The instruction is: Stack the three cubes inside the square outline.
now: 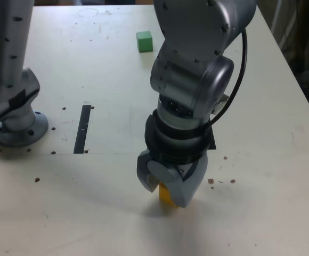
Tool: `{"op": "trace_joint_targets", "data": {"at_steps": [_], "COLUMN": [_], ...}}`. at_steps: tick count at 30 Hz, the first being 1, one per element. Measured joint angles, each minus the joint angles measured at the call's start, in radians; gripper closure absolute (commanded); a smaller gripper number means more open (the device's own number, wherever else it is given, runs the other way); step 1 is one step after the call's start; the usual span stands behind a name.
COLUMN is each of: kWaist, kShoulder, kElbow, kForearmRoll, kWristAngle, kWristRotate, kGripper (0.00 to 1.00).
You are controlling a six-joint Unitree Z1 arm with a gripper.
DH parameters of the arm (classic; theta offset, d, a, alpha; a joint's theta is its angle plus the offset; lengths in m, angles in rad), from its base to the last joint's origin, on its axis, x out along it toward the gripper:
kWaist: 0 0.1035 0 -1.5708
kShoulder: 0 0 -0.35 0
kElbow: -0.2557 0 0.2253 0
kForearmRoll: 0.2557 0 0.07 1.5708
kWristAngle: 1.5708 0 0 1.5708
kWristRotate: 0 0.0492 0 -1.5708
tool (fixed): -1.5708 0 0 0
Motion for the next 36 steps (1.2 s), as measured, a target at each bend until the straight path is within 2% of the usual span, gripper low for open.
{"op": "trace_joint_targets", "data": {"at_steps": [7,9,11,14,15,17,18,23,28,32,36], "kWaist": [0.001,0.001,0.001,0.001,0.001,0.001,0.001,0.003,0.013,0.021,0.022], "kShoulder": [-0.009,-0.009,-0.01,-0.015,-0.019,-0.031,-0.039,-0.08,-0.118,-0.119,-0.119], "kElbow": [0.0,0.0,0.0,0.005,0.007,0.008,0.008,0.01,0.02,0.049,0.076], "kForearmRoll": [0.001,-0.001,-0.002,-0.001,0.001,0.011,0.014,0.043,0.118,0.136,0.111], "kWristAngle": [-0.012,-0.009,0.001,0.02,0.024,0.029,0.029,0.035,0.027,-0.007,-0.059], "kWristRotate": [0.0,0.001,0.0,-0.005,-0.008,-0.011,-0.011,-0.036,-0.092,-0.167,-0.273], "kGripper": [0.89,0.86,0.73,0.35,0.2,0.04,0.01,0.0,0.0,0.0,0.0]}}
